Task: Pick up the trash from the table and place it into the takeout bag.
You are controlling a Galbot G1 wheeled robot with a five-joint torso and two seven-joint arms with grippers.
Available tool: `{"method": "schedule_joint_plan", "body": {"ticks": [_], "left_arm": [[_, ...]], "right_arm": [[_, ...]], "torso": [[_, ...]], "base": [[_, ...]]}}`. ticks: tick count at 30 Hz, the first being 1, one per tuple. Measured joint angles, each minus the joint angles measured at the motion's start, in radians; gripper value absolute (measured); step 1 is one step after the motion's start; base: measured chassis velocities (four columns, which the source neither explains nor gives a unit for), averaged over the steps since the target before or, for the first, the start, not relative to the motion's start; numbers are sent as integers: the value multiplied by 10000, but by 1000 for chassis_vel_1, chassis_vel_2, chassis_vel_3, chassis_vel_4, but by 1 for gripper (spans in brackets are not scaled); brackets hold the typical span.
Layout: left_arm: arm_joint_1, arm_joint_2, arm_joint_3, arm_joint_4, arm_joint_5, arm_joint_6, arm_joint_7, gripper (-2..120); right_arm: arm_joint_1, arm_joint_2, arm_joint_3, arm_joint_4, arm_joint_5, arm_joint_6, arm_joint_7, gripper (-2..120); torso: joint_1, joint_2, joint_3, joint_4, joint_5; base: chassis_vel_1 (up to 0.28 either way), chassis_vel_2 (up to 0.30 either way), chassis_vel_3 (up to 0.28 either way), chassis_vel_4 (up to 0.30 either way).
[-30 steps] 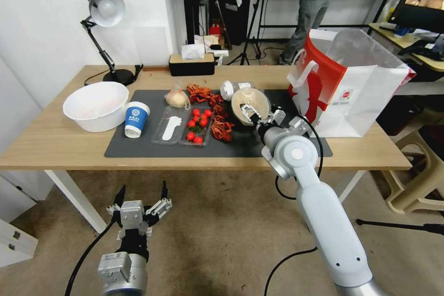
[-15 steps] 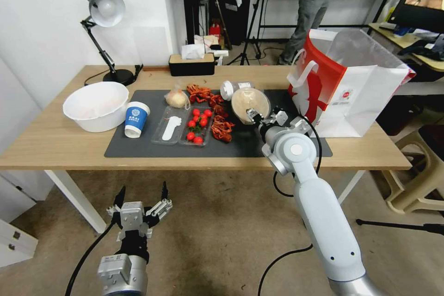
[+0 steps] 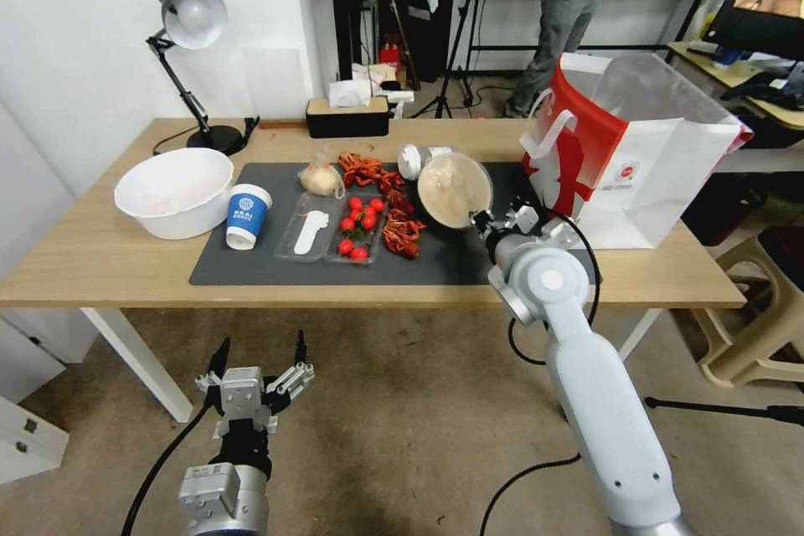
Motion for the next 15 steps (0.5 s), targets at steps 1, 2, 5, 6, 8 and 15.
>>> {"method": "schedule_joint_plan", "body": {"ticks": [1, 2, 5, 6, 8, 15], "left_arm": [[0, 0, 0, 0, 0, 0, 0, 100], [18, -5, 6, 1, 45, -13, 34, 100], [31, -15, 17, 1, 70, -26, 51, 100], [36, -21, 23, 0, 82, -39, 57, 100], [38, -22, 23, -3, 87, -45, 58, 100], [54, -24, 87, -6, 159, -119, 44, 100]], "right_arm": [[0, 0, 0, 0, 0, 0, 0, 0], [-98, -19, 61, 141, 18, 22, 5, 0], [-234, -59, 110, 292, 9, 34, 5, 0], [-412, -131, 143, 476, -23, 36, -5, 0], [-575, -230, 167, 683, -87, 34, -45, 0], [-1911, -2444, 613, 3231, -2648, -166, -2234, 0]], "torso": [[0, 0, 0, 0, 0], [0, 0, 0, 1, 0], [0, 1, -1, 1, 0], [0, 1, 0, 0, 2], [0, 2, -1, 1, 1], [0, 2, -1, 0, 3]], "base": [[0, 0, 0, 0], [0, 0, 0, 0], [0, 0, 0, 0], [0, 0, 0, 0], [0, 0, 0, 0], [0, 0, 0, 0]]}}
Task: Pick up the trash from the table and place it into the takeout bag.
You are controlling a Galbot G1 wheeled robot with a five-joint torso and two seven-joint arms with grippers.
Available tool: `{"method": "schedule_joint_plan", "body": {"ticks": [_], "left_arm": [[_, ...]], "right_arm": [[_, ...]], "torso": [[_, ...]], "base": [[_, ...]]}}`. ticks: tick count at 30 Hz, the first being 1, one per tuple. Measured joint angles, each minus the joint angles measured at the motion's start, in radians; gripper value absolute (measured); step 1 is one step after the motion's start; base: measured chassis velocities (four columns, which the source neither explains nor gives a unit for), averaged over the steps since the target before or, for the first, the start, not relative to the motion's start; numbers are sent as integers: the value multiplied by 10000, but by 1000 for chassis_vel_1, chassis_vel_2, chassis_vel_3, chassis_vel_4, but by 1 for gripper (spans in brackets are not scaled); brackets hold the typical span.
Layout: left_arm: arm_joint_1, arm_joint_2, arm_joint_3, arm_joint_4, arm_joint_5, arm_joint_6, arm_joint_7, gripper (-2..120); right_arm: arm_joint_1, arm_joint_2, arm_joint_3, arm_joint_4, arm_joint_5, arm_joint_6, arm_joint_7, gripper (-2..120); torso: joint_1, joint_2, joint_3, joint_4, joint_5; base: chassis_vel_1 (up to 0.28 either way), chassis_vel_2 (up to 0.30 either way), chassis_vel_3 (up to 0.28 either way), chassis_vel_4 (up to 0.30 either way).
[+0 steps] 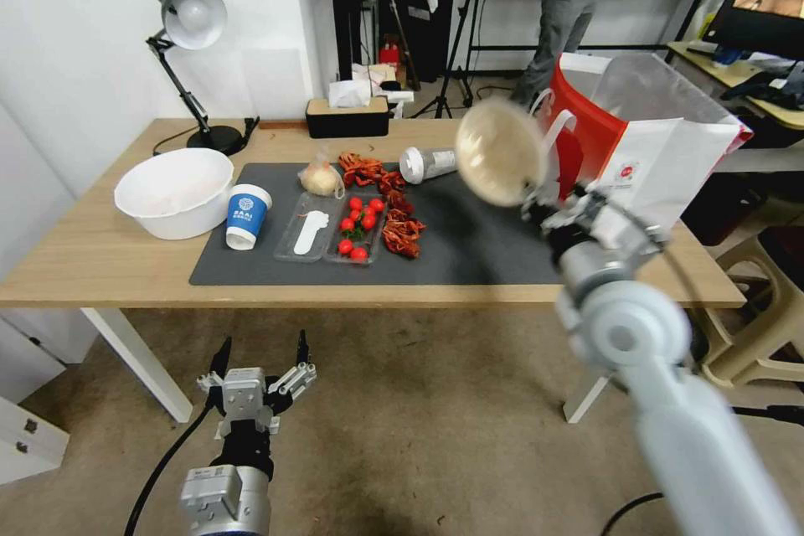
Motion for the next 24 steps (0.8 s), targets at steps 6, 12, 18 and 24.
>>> {"method": "schedule_joint_plan", "body": {"ticks": [6, 12, 18, 24], "left_arm": [[4, -42, 55, 4, 95, -15, 2, 100], [-6, -84, 81, 24, 101, -27, 2, 100], [-20, -87, 50, 22, 101, -29, 1, 100], [-88, -72, 68, 66, 99, -31, 9, 100]], "right_arm": [[456, -2326, 1238, 922, -1434, 441, -1200, 0], [1583, -3561, 1308, 79, -2270, 455, -766, 0], [2250, -4031, 1186, -708, -3014, -76, -284, 0], [2280, -3948, 1125, -1093, -3007, -163, -364, 17]], "torso": [[0, 0, 0, -2, -5], [1, -1, 1, 1, -1], [1, -1, 1, 0, -2], [1, -1, 1, 0, -3]], "base": [[0, 0, 0, 0], [0, 0, 0, 0], [0, 0, 0, 0], [0, 0, 0, 0]]}}
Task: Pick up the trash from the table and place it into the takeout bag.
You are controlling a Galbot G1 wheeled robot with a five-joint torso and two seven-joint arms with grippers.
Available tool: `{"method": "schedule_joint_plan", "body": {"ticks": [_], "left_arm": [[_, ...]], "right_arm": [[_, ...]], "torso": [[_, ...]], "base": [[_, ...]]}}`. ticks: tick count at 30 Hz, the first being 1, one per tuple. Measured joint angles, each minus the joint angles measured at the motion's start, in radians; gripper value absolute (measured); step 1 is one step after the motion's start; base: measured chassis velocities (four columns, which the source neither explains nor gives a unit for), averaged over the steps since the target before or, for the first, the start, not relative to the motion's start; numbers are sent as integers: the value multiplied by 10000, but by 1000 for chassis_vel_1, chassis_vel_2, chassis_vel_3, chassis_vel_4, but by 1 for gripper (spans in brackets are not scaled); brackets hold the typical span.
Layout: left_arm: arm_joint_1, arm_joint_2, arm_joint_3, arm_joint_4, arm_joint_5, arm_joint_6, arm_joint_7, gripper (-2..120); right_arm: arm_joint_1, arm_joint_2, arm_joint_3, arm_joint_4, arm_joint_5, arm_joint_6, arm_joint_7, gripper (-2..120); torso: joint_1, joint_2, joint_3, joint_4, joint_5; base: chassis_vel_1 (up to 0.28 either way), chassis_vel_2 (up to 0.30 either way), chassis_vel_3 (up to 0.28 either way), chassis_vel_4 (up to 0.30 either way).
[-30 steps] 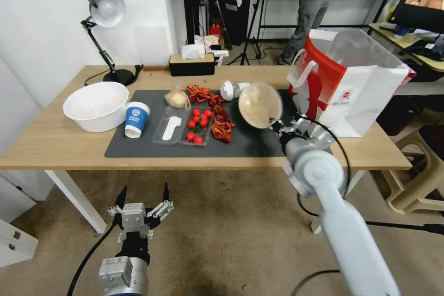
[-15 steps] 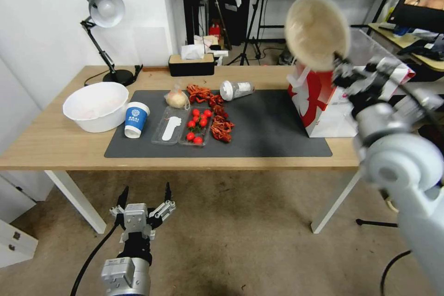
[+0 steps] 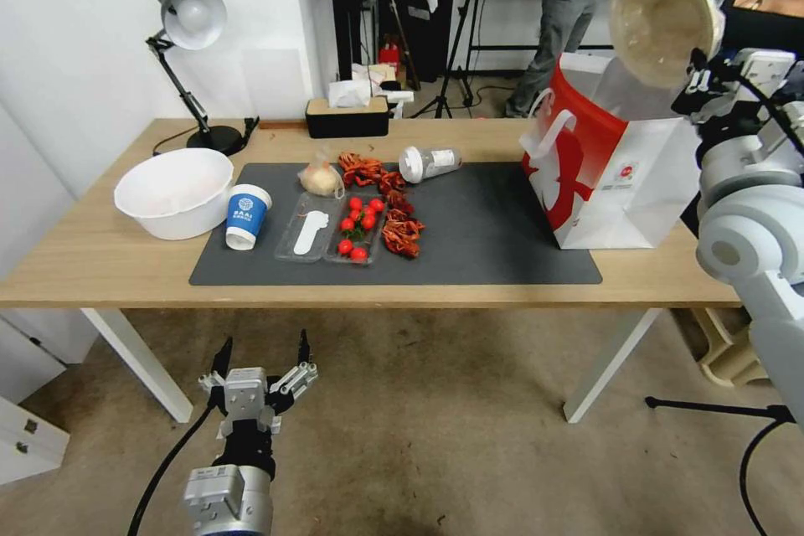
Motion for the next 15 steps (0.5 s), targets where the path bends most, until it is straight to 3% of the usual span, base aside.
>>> {"method": "schedule_joint_plan", "body": {"ticks": [10, 15], "left_arm": [[-83, 103, -8, 52, -27, 66, 12, 100], [-105, 106, 7, 46, -37, 93, 35, 100]], "right_arm": [[62, 41, -77, -168, 372, -142, 64, 57], [-18, 44, -124, -13, 546, -114, -74, 70]], "torso": [[0, 0, 0, 0, -2], [0, 0, 0, 0, -1]], "base": [[0, 0, 0, 0], [0, 0, 0, 0]]}}
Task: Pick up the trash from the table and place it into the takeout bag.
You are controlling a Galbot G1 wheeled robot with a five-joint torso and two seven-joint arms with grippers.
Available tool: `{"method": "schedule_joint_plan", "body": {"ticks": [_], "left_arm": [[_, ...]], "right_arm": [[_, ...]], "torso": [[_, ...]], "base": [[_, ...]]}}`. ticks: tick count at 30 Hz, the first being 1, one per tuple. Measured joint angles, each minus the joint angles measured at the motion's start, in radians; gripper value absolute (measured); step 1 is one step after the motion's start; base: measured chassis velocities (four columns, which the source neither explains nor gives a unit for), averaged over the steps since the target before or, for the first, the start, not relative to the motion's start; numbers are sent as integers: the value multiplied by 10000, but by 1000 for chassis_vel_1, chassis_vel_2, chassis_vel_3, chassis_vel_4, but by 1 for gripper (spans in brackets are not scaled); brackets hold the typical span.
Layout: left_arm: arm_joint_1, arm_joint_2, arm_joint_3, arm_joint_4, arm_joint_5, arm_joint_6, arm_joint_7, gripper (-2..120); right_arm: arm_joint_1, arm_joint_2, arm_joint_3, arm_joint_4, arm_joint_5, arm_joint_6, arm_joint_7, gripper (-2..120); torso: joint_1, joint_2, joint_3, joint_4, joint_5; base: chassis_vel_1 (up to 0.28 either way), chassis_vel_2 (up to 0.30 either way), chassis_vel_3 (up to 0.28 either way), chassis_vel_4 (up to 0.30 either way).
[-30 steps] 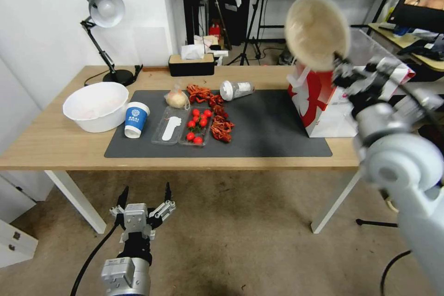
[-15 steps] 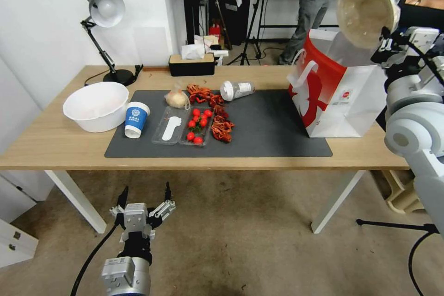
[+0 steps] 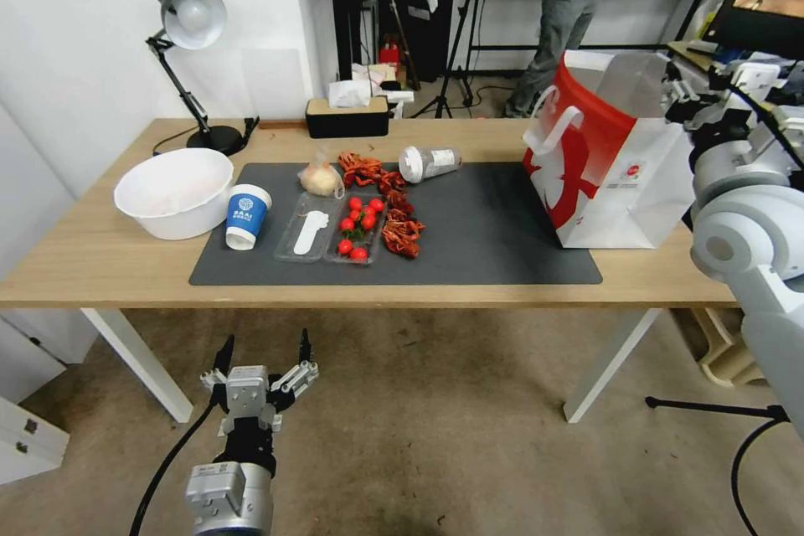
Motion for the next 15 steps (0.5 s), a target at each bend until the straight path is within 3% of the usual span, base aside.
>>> {"method": "schedule_joint_plan", "body": {"ticks": [2, 5, 15], "left_arm": [[-2, 3, 1, 5, -4, 1, 2, 100], [4, -6, 1, 13, -7, 0, 2, 100], [17, -41, -2, 12, -11, -3, 2, 100]], "right_arm": [[-28, 0, -27, 85, 136, 92, -148, 84], [-135, -1, -45, 235, 293, 265, -415, 92], [-700, 31, -8, 728, 476, 544, -875, 100]], "torso": [[0, 0, 0, 0, 0], [0, 0, 0, 0, 0], [0, 0, 0, 1, 0]], "base": [[0, 0, 0, 0], [0, 0, 0, 0], [0, 0, 0, 0]]}}
